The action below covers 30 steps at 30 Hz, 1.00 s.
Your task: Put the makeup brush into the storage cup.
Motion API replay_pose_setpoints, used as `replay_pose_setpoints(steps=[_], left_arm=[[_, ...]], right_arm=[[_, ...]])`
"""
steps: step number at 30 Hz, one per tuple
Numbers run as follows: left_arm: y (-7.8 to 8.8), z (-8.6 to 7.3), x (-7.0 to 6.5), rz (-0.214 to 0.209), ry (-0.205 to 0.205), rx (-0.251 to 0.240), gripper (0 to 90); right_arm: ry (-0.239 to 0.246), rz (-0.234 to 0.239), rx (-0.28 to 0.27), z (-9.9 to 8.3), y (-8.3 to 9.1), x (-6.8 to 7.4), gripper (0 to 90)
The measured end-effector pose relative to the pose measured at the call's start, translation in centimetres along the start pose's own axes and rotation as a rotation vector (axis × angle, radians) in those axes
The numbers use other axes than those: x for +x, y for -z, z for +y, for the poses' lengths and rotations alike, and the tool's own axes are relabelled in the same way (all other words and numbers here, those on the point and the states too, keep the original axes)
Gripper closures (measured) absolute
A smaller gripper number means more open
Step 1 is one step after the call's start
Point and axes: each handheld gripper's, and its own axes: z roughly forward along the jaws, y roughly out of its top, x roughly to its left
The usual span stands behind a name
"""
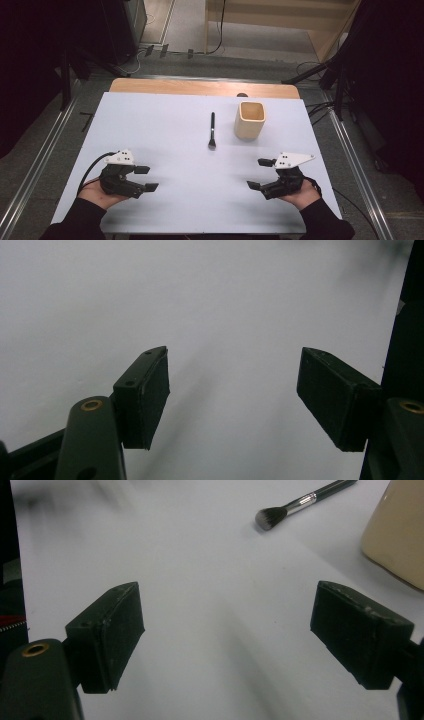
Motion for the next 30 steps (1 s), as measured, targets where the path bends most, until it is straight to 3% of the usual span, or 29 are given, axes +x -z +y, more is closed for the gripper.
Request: replay_pose_setpoints(steps=[30], left_arm=[[0.08, -0.01, 0.01, 0.008, 0.006, -0.008, 30.1]], right_arm=[[0.000, 0.000, -0.005, -0.12, -0.05, -0.02, 14.8]])
